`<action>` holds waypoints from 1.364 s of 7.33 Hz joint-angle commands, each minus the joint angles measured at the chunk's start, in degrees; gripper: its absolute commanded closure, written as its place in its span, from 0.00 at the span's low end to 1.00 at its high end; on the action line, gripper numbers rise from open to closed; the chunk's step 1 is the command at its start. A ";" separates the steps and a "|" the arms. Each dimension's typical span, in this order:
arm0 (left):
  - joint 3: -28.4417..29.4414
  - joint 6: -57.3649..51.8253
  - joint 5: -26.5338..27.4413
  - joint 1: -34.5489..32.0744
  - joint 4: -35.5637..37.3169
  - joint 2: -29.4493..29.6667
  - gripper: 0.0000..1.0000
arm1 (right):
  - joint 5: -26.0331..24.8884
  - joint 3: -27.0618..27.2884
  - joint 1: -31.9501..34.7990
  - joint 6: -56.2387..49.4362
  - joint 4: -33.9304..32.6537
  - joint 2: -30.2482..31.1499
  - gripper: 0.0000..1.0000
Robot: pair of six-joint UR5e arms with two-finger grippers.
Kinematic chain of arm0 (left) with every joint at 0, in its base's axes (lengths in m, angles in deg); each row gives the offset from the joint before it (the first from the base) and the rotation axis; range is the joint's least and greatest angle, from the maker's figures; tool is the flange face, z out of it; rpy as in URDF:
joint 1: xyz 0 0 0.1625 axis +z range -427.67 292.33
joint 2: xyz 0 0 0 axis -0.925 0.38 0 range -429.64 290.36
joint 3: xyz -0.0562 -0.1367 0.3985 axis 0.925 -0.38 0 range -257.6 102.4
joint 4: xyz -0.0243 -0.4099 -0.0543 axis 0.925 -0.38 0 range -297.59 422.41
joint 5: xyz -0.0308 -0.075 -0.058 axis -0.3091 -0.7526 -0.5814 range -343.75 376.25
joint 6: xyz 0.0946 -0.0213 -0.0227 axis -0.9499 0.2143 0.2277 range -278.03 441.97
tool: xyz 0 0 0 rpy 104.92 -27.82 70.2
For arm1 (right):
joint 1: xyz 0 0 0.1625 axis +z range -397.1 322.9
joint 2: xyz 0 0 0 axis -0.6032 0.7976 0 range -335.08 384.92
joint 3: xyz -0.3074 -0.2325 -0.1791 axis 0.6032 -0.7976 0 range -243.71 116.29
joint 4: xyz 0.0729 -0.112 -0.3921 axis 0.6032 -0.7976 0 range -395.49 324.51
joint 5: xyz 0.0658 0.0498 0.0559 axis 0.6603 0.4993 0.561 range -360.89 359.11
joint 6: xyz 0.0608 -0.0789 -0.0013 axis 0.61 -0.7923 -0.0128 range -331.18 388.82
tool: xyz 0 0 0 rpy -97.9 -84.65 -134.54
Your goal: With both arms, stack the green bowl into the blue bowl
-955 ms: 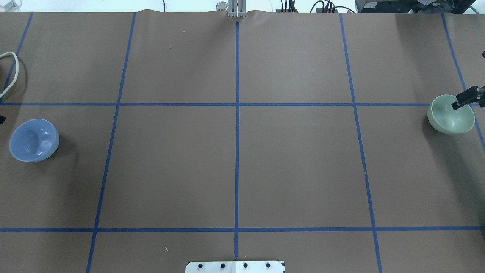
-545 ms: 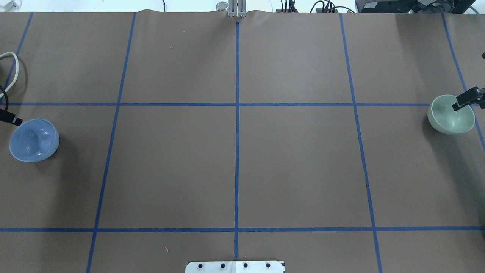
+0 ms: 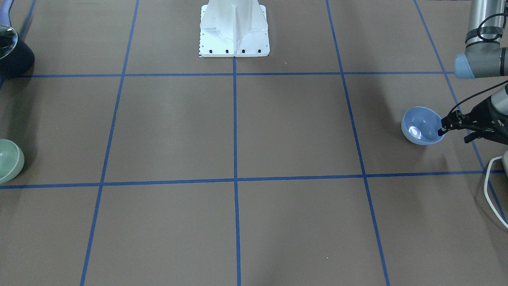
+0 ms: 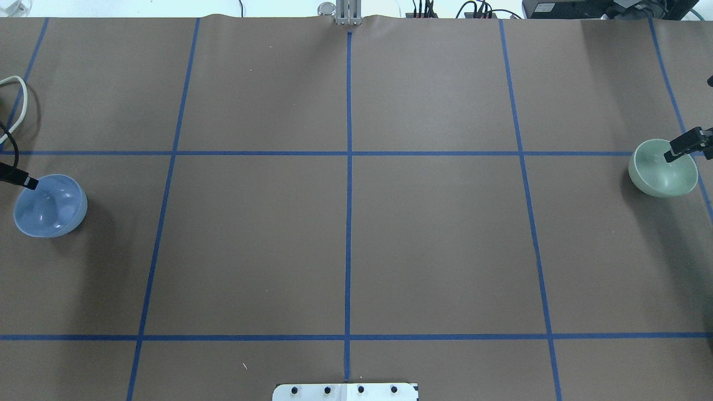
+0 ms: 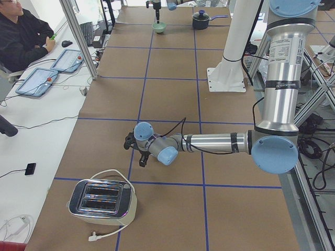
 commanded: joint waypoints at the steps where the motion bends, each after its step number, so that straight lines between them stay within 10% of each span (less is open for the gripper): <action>1: -0.10 0.55 -0.03 0.84 -0.11 -0.21 0.03 | 0.16 -0.51 0.00 -0.05 -0.15 0.20 0.00; 7: -0.10 1.78 -0.03 1.90 -1.43 -0.21 0.06 | -0.28 -4.91 -0.09 -1.37 0.55 -0.15 0.07; 10: -0.19 1.96 -0.03 1.99 -1.43 -0.21 0.42 | 0.15 -4.91 -0.09 -1.02 0.38 -1.20 0.39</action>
